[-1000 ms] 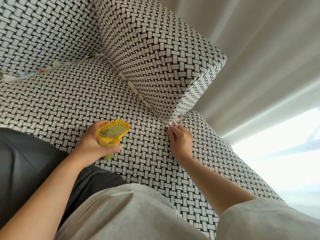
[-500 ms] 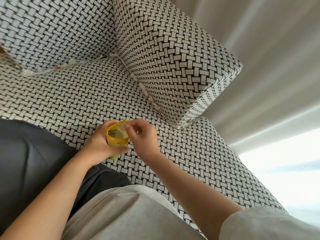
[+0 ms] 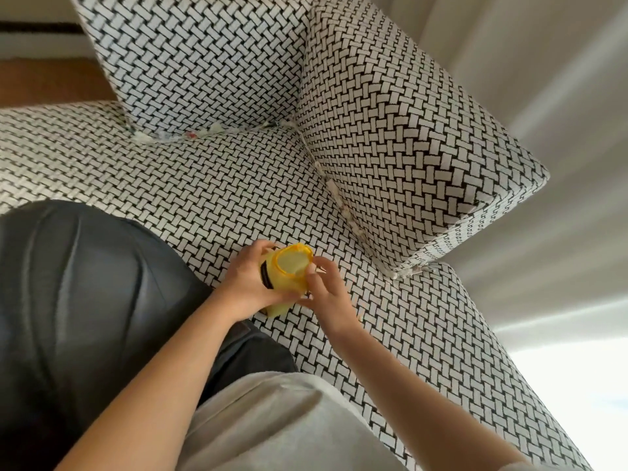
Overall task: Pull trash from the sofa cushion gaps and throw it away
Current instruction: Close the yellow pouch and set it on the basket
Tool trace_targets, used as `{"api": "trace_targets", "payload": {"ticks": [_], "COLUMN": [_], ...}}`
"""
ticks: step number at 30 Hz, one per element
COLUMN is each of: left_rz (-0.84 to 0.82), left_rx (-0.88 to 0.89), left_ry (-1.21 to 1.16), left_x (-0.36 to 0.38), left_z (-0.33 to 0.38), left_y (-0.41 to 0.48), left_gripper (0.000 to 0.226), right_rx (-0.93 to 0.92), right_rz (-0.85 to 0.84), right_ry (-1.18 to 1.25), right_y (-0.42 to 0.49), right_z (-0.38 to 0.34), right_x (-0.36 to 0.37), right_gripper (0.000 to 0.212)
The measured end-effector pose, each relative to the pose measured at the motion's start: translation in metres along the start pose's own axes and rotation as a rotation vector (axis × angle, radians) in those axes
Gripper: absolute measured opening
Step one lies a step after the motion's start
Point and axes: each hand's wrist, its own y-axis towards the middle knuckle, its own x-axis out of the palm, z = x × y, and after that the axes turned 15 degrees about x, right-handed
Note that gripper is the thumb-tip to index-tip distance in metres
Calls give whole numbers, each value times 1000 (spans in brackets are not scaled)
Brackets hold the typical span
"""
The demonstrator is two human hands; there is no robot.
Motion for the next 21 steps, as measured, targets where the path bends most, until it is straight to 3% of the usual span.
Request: {"api": "trace_targets", "payload": {"ticks": [3,5,9,11,17,21], "left_rz": [76,130,138,172,326,509], "left_rx": [-50,-79,-237,-218,-37,39], "left_ry": [139,168,19,-30,-202,-363], "left_x": [-2,-4,-13,-17,-45,-77], "left_z": [-4,-9,-21,-24,-3,11], "left_y": [2,4,10,14,8,-6], "left_gripper": [92,78,55,39,30,24], "right_rx": [-34,-54,97,102,-214,-336], "right_rz": [-32,-54,-33,50,208,202], "right_ry": [-80,-132,9,-20,-204,-209], "right_y": [6,10,17,17,17,13], "right_z": [-5,-9,-14,-19,-63,-97], "right_x": [10,16,21,26,40,63], "right_gripper": [43,28,25,27,27,26]}}
